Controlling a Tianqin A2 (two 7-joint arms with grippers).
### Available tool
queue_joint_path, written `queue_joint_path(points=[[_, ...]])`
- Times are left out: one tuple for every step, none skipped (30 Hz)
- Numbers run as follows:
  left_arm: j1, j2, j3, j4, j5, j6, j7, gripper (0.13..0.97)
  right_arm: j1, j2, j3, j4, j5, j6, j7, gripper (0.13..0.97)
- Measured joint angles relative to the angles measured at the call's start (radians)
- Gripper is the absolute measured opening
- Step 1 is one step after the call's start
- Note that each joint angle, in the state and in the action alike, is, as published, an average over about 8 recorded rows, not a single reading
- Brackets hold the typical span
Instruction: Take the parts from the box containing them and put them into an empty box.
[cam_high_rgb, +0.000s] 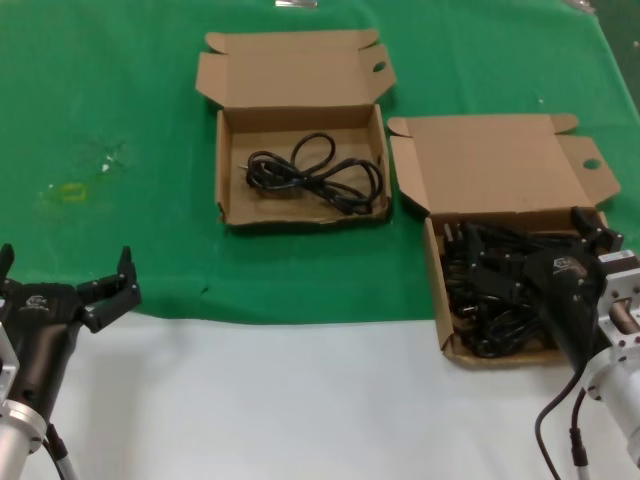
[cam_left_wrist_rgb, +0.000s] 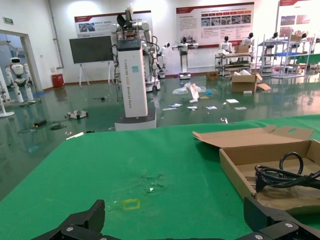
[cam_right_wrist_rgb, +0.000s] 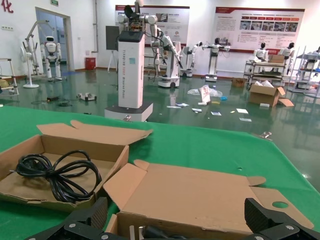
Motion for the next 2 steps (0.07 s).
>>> queue_joint_path(points=[[0.0,0.0,0.0,0.0,0.0,0.0,0.0,0.966,0.0,0.0,0.0,0.0,0.0,0.0,0.0,0.966],[0.0,0.0,0.0,0.0,0.0,0.0,0.0,0.966,0.0,0.0,0.0,0.0,0.0,0.0,0.0,0.966]])
